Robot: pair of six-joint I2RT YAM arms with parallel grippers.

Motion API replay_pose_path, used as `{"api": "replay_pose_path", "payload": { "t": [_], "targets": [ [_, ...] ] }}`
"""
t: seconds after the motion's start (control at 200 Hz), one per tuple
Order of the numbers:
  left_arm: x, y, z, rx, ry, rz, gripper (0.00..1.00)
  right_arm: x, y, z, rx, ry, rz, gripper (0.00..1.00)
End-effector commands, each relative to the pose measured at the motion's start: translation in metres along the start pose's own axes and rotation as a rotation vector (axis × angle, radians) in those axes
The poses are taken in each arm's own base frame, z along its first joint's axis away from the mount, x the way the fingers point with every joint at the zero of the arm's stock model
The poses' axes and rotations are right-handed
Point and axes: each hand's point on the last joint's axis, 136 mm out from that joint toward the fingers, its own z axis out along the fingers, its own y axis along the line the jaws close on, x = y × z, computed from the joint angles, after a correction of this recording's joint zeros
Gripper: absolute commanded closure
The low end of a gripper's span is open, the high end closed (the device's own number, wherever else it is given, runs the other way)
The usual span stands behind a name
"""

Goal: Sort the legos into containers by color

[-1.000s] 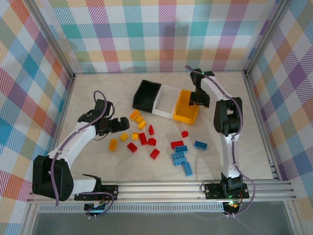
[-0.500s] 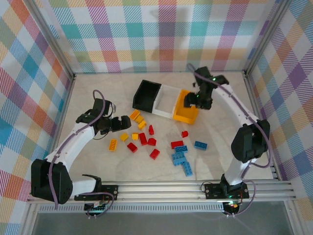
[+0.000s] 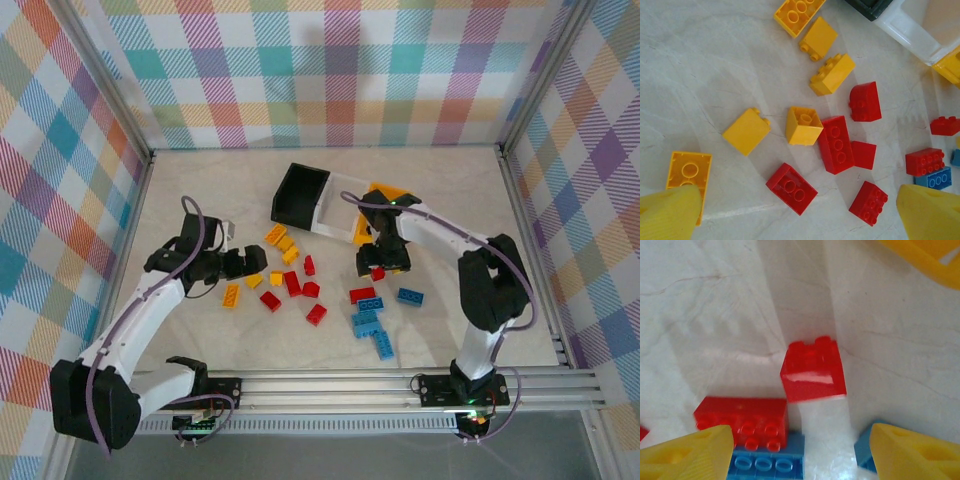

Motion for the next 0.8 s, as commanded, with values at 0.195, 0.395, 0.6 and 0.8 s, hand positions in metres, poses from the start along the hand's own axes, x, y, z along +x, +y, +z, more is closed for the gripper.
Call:
{"api": "replay_pose_path", "payload": {
  "t": [0.195,0.395,0.6,0.8],
  "targets": [
    [0.016,0.007,-0.001,-0.029,0.043,-0.013,0.0,-0.025,0.003,0.018,0.024,-0.001,-0.039,0.32],
    [0.022,0.014,0.0,-0.056,0.046,-0.025,0.0,-0.022,0.001,0.027,0.038,0.028,-0.045,0.41],
    [0.023,0.016,0.002,-0.058,0.043,-0.045,0.0,-0.017,-0.005,0.031,0.057,0.031,-0.037,0.5],
    [0.021,0.017,0.002,-0.066,0.038,-0.057,0.0,-0.02,-0.011,0.032,0.091,0.016,-0.04,0.65]
  ]
}}
